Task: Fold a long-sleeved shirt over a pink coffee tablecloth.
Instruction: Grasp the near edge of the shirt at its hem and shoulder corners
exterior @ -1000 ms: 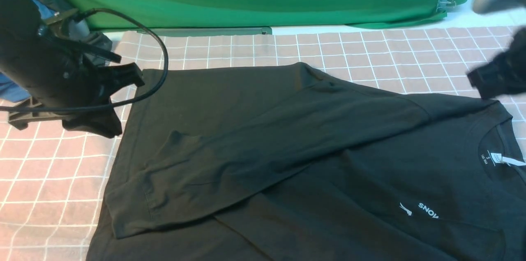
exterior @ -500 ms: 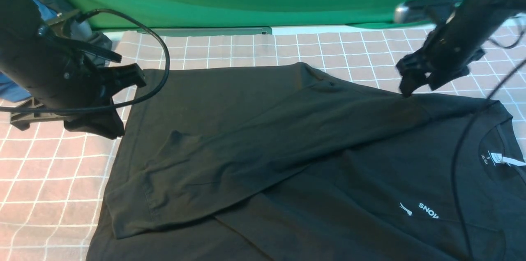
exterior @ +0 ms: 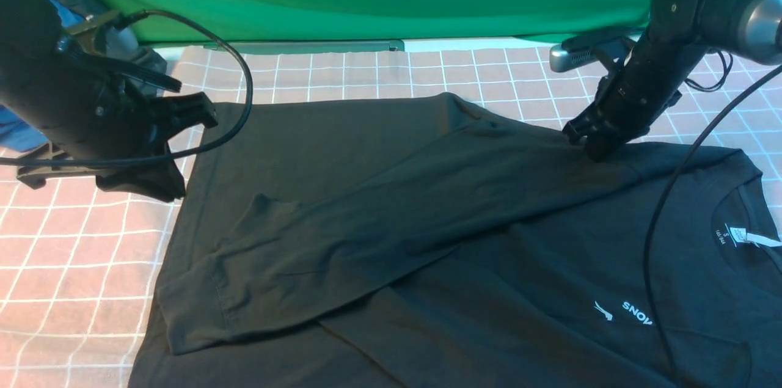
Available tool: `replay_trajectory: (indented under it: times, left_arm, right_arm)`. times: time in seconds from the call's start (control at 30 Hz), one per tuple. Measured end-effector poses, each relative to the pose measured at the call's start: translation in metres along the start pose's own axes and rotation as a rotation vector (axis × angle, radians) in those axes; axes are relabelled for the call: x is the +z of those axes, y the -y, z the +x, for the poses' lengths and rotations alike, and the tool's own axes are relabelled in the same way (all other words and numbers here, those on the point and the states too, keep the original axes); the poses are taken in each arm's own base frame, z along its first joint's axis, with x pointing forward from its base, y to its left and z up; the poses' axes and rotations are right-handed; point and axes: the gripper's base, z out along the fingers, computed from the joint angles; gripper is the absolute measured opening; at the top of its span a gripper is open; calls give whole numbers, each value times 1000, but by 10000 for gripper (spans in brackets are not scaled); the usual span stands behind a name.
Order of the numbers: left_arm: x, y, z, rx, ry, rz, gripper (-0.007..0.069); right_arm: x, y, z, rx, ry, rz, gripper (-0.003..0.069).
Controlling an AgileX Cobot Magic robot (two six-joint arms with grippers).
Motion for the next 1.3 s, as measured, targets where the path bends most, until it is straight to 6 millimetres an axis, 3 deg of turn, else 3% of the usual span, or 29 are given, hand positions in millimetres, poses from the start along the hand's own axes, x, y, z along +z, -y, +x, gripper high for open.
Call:
replay_trajectory:
  times: [0.2, 0.33, 0.4, 0.43, 0.5, 0.57, 0.73, 0.97, 1.1, 1.2, 1.3]
  left_arm:
    - [0, 0, -1, 2, 12, 4, 13]
    - [0, 1, -2, 3, 20, 7, 13]
    - [0, 1, -2, 3, 21, 7, 13]
    - [0, 1, -2, 3, 21, 7, 13]
    - [0, 1, -2, 3, 21, 7, 13]
    - [0, 1, -2, 3, 21, 7, 13]
    - [0, 1, -2, 3, 19, 6, 13]
    - [0, 1, -2, 7, 20, 6, 13]
    - [0, 1, -2, 9, 20, 6, 13]
    - [0, 1, -2, 9, 20, 6, 13]
    - [0, 1, -2, 10, 20, 6, 13]
  right_arm:
    - [-18, 2, -14, -15, 49, 1, 40]
    - [-25, -8, -23, -80, 88, -32, 57]
    - [-24, -19, -26, -123, 96, -45, 116]
    - [-20, -27, -28, -153, 102, -51, 189]
    - [-15, -34, -30, -188, 106, -55, 266]
    - [-1, -42, -29, -220, 83, -63, 347]
    - [15, -40, -26, -209, 34, -22, 400]
    - [16, -34, -27, -239, 33, 44, 405]
    - [19, -34, -25, -237, 17, 40, 372]
    - [20, -34, -25, -227, 8, 32, 317]
    - [20, -35, -24, -212, -1, 20, 112]
